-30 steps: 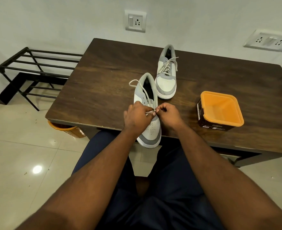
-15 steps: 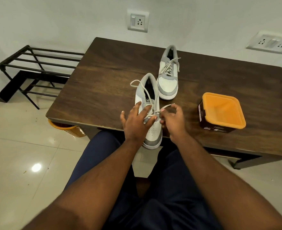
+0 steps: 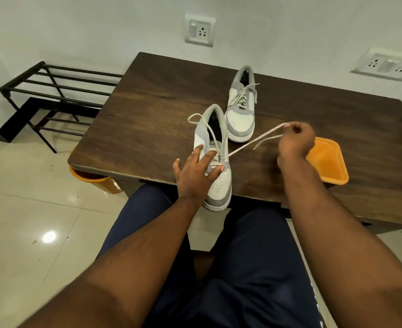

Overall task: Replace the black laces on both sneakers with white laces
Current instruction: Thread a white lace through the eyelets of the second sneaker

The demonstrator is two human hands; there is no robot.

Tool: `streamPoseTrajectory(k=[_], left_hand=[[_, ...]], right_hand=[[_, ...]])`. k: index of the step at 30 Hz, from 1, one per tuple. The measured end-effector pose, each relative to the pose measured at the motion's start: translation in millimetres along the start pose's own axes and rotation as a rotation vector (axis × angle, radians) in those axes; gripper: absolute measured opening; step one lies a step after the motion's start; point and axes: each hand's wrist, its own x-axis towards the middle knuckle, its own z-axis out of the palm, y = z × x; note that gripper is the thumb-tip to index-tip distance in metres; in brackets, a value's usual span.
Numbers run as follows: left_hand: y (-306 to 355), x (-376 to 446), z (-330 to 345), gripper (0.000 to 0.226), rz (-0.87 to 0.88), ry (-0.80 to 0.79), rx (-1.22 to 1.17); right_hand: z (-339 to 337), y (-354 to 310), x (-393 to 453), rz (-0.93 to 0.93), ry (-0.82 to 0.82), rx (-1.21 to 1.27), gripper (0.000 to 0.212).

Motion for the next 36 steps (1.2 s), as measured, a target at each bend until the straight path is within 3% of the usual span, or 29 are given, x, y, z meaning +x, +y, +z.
streamPoseTrajectory(k=[4, 7, 10, 12, 15, 18, 24, 27, 30, 33, 36], left_hand=[[1, -1, 0, 0.048, -0.015, -0.013, -0.015], [0, -1, 1, 0.049, -0.008, -0.006, -0.003], [0, -2, 1, 0.049, -0.016, -0.009, 0.003], [-1, -2, 0, 0.049, -0.018, -0.018, 0.004], [0, -1, -1, 0.047, -0.012, -0.033, -0.009], [-1, -2, 0, 0.048, -0.009, -0.019, 0.003], [0, -2, 1, 0.054, -0.010, 0.003, -0.026], [1, -2, 0, 0.059, -0.032, 0.017, -0.097], [1, -2, -1, 0.068, -0.157, 0.026, -0.206], [0, -3, 0, 0.072, -0.188, 0.028, -0.203], [1, -4, -2, 0.077, -0.200, 0.026, -0.178]], right_hand=[[6, 27, -55, -0.126, -0.514, -0.109, 0.055], [12, 49, -84, -0.358, -0.688, -0.286, 0.039], [14, 49, -91, -0.533, -0.660, -0.375, 0.018], [13, 44, -83, -0.648, -0.649, -0.507, 0.017], [5, 26, -50, -0.598, -0.477, -0.598, 0.019], [10, 9, -39, -0.633, -0.503, -0.632, 0.018], [43, -35, -61, -0.793, -0.576, -0.281, 0.021], [67, -53, -67, -0.750, -0.707, -0.628, 0.019], [86, -55, -70, -0.732, -0.721, -1.055, 0.018], [100, -44, -71, -0.656, -0.701, -1.075, 0.016], [103, -33, -65, -0.451, -0.607, -0.779, 0.010]])
